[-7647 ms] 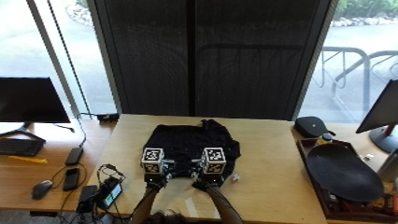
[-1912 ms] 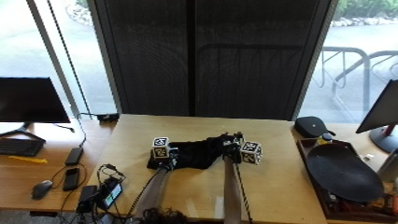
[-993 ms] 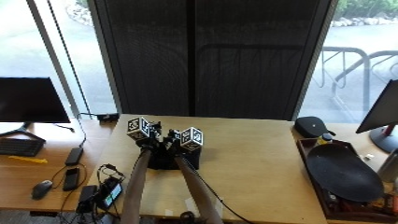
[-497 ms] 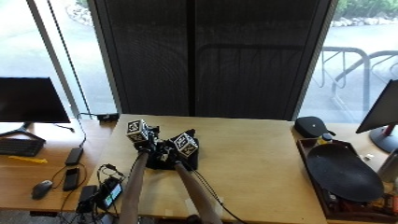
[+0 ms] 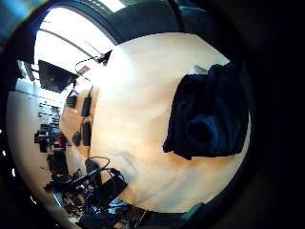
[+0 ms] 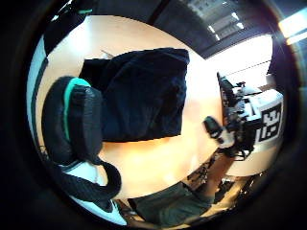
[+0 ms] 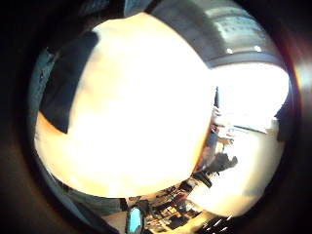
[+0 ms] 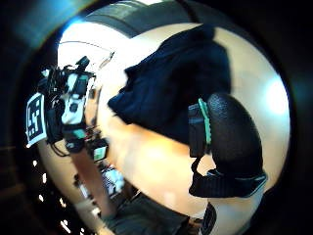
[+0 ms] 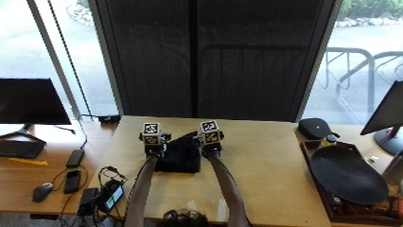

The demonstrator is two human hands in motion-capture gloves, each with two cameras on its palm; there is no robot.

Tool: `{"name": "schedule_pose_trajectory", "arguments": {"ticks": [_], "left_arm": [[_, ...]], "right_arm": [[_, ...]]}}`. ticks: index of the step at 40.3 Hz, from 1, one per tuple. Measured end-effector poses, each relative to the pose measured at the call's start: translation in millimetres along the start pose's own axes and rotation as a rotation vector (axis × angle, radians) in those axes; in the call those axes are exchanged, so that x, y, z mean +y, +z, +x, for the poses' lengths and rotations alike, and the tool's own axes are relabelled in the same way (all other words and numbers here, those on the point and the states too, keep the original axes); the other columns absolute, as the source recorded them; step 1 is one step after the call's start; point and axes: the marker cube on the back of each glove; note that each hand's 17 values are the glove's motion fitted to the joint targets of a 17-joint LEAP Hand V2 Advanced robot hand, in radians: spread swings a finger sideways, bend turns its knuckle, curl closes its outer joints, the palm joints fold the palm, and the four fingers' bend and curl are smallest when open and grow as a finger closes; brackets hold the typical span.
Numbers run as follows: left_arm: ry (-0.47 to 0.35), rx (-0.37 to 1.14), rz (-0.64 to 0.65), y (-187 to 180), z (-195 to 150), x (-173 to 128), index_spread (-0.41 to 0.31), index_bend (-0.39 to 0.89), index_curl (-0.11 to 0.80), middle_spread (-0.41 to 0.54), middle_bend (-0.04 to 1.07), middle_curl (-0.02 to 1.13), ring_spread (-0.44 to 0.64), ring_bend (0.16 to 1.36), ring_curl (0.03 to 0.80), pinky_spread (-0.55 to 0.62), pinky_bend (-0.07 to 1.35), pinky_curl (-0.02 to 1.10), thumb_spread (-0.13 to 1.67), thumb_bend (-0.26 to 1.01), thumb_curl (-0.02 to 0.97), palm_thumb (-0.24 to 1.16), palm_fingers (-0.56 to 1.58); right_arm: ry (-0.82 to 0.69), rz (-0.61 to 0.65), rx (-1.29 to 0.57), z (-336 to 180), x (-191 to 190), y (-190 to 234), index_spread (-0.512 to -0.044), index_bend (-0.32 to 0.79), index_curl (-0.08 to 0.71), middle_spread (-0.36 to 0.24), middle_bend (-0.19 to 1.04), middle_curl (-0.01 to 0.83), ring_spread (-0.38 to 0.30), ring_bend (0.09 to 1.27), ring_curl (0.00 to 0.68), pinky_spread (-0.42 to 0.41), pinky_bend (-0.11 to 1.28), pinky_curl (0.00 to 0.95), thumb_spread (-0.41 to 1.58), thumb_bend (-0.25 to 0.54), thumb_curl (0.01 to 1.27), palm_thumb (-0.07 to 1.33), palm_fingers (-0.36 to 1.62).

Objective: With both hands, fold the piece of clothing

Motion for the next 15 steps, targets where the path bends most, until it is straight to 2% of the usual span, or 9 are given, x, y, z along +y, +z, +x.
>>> {"name": "schedule_pose_trajectory", "arguments": {"ticks": [2,4,5,9,15], "left_arm": [[0.019,-0.002,0.062,-2,10,-7,-0.134,0.17,0.388,-0.099,0.19,0.42,0.15,0.43,0.323,0.41,0.19,0.31,1.57,0.17,0.205,0.25,0.46],[0.027,-0.045,0.096,-3,17,-10,-0.130,0.16,0.388,-0.090,0.18,0.42,0.15,0.43,0.323,0.41,0.19,0.31,1.55,0.15,0.206,0.24,0.45],[0.024,-0.075,0.086,-4,19,-7,-0.130,0.15,0.385,-0.083,0.19,0.42,0.15,0.43,0.325,0.41,0.19,0.31,1.53,0.15,0.206,0.23,0.45],[0.032,-0.149,-0.002,-6,30,9,-0.129,0.13,0.370,-0.087,0.24,0.43,0.14,0.46,0.326,0.40,0.16,0.29,1.49,0.13,0.213,0.23,0.50],[0.071,-0.149,0.001,-9,49,14,-0.128,0.13,0.362,-0.087,0.27,0.44,0.12,0.49,0.339,0.40,0.17,0.28,1.41,0.10,0.230,0.23,0.50]], "right_arm": [[0.108,0.028,0.086,18,5,-7,-0.272,0.10,0.193,0.076,0.18,0.394,0.098,0.25,0.337,0.220,0.63,0.351,1.31,-0.032,0.44,0.71,0.22],[0.147,0.086,0.102,29,7,-17,-0.276,0.13,0.204,0.077,0.15,0.376,0.115,0.24,0.331,0.235,0.63,0.348,1.34,-0.020,0.43,0.69,0.18],[0.161,0.118,0.102,34,8,-21,-0.278,0.15,0.211,0.078,0.13,0.366,0.120,0.23,0.327,0.242,0.64,0.351,1.37,0.008,0.44,0.73,0.15],[0.207,0.210,0.106,50,11,-32,-0.283,0.17,0.232,0.082,0.13,0.344,0.137,0.22,0.325,0.259,0.66,0.353,1.43,0.022,0.43,0.74,0.11],[0.258,0.290,0.133,64,20,-41,-0.288,0.18,0.261,0.085,0.13,0.315,0.159,0.21,0.319,0.271,0.68,0.353,1.49,0.027,0.42,0.74,0.07]]}}
